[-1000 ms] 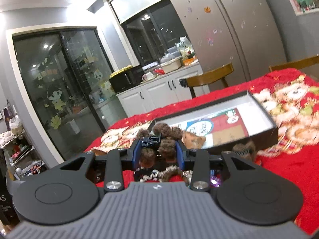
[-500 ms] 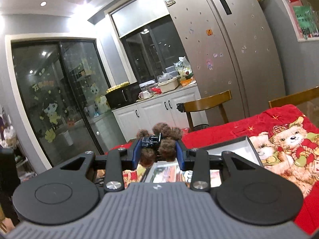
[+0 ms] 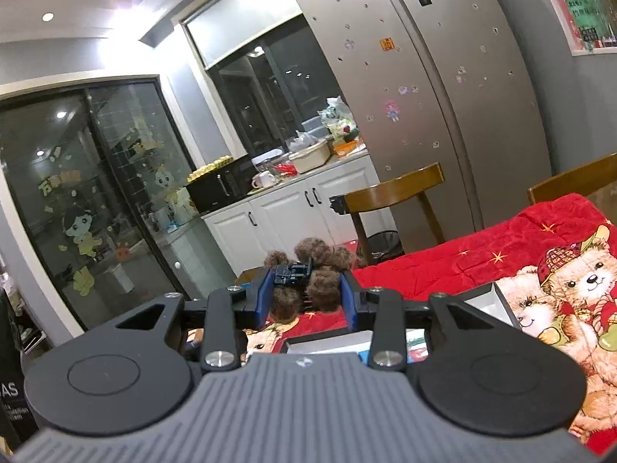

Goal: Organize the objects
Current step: 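Carry the tan packet in left tool and brown bow in right tool into the black box, then open left tool to release the packet while right tool releases the brown bow in the box, then lift both open tools away from the black box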

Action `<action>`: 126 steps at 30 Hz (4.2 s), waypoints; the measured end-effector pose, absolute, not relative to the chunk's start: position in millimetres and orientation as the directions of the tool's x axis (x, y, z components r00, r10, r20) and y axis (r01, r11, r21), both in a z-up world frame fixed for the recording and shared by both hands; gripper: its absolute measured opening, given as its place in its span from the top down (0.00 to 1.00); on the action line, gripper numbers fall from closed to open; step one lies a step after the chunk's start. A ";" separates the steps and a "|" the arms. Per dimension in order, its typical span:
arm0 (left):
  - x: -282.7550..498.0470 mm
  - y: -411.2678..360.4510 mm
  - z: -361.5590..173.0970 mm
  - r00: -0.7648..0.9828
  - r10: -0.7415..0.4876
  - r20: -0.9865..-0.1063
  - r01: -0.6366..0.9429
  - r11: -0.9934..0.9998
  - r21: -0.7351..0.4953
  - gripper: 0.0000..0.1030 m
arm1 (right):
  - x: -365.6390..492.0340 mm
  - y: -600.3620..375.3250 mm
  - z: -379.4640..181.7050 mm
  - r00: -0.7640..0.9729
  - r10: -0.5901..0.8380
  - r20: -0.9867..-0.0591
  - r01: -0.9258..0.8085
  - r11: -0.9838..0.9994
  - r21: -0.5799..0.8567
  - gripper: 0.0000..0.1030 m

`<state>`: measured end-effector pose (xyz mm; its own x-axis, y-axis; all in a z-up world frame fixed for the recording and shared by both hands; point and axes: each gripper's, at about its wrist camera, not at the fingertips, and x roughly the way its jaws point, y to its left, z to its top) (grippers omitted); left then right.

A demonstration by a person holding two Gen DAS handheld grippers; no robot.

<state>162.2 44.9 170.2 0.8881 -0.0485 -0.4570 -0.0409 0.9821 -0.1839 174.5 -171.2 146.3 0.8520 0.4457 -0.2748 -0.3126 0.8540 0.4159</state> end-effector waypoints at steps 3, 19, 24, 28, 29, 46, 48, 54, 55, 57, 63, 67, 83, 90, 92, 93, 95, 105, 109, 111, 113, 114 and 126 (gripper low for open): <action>180.3 41.8 169.0 0.887 -0.056 -0.459 -0.018 0.988 -0.155 0.49 | 188.6 -167.8 138.4 0.844 0.451 -0.290 -0.305 0.849 0.432 0.61; 242.0 59.4 108.5 0.808 -0.040 -0.587 -0.023 0.995 -0.100 0.49 | 248.7 -156.7 74.3 0.770 0.425 -0.476 -0.240 0.884 0.401 0.60; 243.9 60.5 85.9 0.762 -0.040 -0.646 -0.020 0.996 -0.086 0.49 | 257.7 -155.6 51.4 0.713 0.435 -0.550 -0.213 0.882 0.421 0.60; 241.9 61.3 68.5 0.725 -0.011 -0.689 -0.043 0.997 -0.061 0.49 | 258.5 -149.4 45.3 0.697 0.433 -0.571 -0.214 0.887 0.410 0.60; 242.1 62.4 66.4 0.722 -0.008 -0.692 -0.050 0.997 -0.064 0.49 | 257.7 -147.4 45.6 0.698 0.430 -0.573 -0.218 0.889 0.402 0.60; 250.5 55.4 38.4 0.671 0.014 -0.741 -0.061 0.998 -0.036 0.49 | 269.6 -143.5 16.6 0.617 0.434 -0.656 -0.179 0.890 0.420 0.60; 250.4 54.6 37.5 0.672 0.019 -0.741 -0.063 0.998 -0.032 0.49 | 271.6 -142.4 13.9 0.605 0.425 -0.673 -0.166 0.895 0.415 0.60; 251.0 52.9 35.9 0.673 0.022 -0.739 -0.061 0.998 -0.025 0.49 | 273.7 -142.4 8.9 0.590 0.418 -0.691 -0.151 0.898 0.414 0.60; 251.0 52.7 35.8 0.673 0.020 -0.740 -0.060 0.998 -0.027 0.49 | 273.4 -142.0 9.2 0.591 0.417 -0.691 -0.152 0.899 0.411 0.60; 251.5 53.0 35.6 0.672 0.018 -0.740 -0.060 0.998 -0.030 0.49 | 273.3 -140.1 9.8 0.591 0.414 -0.692 -0.159 0.901 0.403 0.60; 252.4 53.1 35.0 0.678 0.022 -0.735 -0.063 0.998 -0.028 0.49 | 274.0 -140.9 7.9 0.587 0.420 -0.692 -0.145 0.896 0.420 0.59; 254.1 54.9 33.7 0.675 0.017 -0.738 -0.068 0.997 -0.039 0.48 | 274.2 -141.1 7.9 0.583 0.423 -0.694 -0.147 0.894 0.422 0.56; 241.5 77.0 67.0 0.736 0.015 -0.677 -0.123 0.986 -0.112 0.39 | 265.9 -154.5 41.8 0.609 0.510 -0.608 -0.194 0.839 0.509 0.20; 221.5 82.9 104.0 0.806 0.004 -0.592 -0.096 0.988 -0.124 0.33 | 250.1 -156.9 69.4 0.660 0.522 -0.540 -0.246 0.830 0.501 0.16; 214.8 87.5 115.8 0.811 -0.055 -0.583 -0.071 0.979 -0.191 0.32 | 242.5 -158.3 80.0 0.687 0.500 -0.528 -0.254 0.845 0.470 0.14; 210.7 88.4 121.4 0.813 -0.078 -0.577 -0.061 0.974 -0.218 0.32 | 237.7 -158.6 86.8 0.705 0.485 -0.518 -0.259 0.856 0.448 0.14; 200.3 90.1 133.9 0.823 -0.122 -0.554 -0.034 0.964 -0.263 0.32 | 224.8 -160.5 102.3 0.748 0.459 -0.480 -0.283 0.874 0.394 0.11; 135.0 75.7 186.2 0.880 -0.227 -0.418 0.101 0.948 -0.301 0.23 | 137.3 -191.9 162.9 0.868 0.422 -0.261 -0.370 0.901 0.226 0.00; 107.9 58.9 200.3 0.893 -0.246 -0.376 0.144 0.950 -0.278 0.23 | 105.1 -210.5 176.2 0.889 0.402 -0.221 -0.358 0.909 0.213 0.00; 92.9 49.5 205.8 0.901 -0.245 -0.358 0.158 0.954 -0.255 0.23 | 88.8 -222.4 180.4 0.903 0.386 -0.186 -0.345 0.912 0.221 0.00; 78.0 38.8 209.5 0.911 -0.233 -0.341 0.163 0.962 -0.220 0.23 | 77.6 -231.7 181.4 0.914 0.371 -0.166 -0.330 0.916 0.230 0.00; 69.8 33.4 210.9 0.918 -0.215 -0.333 0.155 0.968 -0.198 0.23 | 73.9 -235.3 181.0 0.917 0.364 -0.163 -0.323 0.917 0.234 0.00; 4.9 20.3 168.5 0.935 -0.080 -0.347 0.060 0.996 -0.068 0.23 | 55.9 -236.6 130.8 0.931 0.319 -0.176 -0.254 0.916 0.311 0.00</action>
<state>4.9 20.3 168.5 0.9346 -0.0804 -0.3466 0.0604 0.9959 -0.0680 55.9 -236.6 130.8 0.9314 0.3187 -0.1758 -0.2545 0.9156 0.3114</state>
